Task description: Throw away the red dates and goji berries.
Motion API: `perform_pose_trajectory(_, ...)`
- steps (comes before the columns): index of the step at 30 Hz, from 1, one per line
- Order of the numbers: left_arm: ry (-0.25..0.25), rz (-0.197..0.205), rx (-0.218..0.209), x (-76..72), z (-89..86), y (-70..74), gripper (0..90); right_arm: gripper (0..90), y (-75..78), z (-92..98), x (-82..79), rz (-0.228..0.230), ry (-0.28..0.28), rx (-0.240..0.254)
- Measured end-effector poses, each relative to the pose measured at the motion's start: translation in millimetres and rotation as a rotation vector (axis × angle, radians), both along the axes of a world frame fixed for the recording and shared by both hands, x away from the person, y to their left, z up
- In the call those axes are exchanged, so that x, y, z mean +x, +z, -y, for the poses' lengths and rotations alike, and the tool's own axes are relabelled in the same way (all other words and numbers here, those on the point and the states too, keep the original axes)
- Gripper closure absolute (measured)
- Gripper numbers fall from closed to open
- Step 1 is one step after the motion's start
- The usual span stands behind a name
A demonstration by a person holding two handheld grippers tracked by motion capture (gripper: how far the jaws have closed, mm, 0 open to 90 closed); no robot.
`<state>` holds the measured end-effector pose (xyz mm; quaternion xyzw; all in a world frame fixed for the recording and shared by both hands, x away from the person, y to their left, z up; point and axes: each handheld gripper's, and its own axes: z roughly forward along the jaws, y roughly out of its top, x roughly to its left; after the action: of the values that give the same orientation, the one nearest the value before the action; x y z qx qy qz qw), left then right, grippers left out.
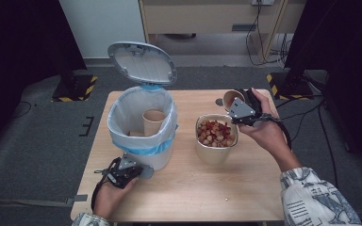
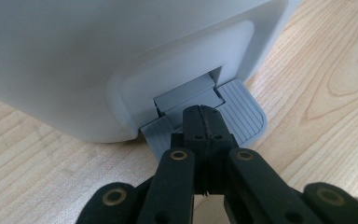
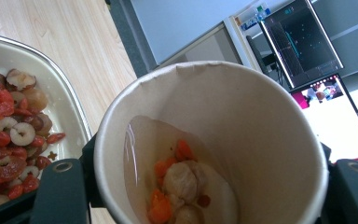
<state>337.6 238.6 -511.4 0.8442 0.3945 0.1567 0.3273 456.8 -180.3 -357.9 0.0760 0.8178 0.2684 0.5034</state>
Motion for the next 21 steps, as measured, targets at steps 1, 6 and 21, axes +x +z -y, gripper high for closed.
perform_pose_trajectory(1, 0.0, 0.0, 0.001, 0.0, 0.0, 0.0, 89.8, 29.7, 0.4, -0.6, 0.1, 0.0, 0.001, -0.003)
perform_pose_trajectory(6, 0.0, 0.0, 0.001, 0.0, 0.1, 0.0, 89.8, 29.8, 2.0, -4.0, -0.3, 0.019, 0.011, -0.027)
perform_pose_trajectory(21, 0.001, 0.0, 0.001, 0.0, 0.1, 0.0, 89.8, 29.9, 4.0, -9.1, -10.0, 0.11, 0.026, -0.172)
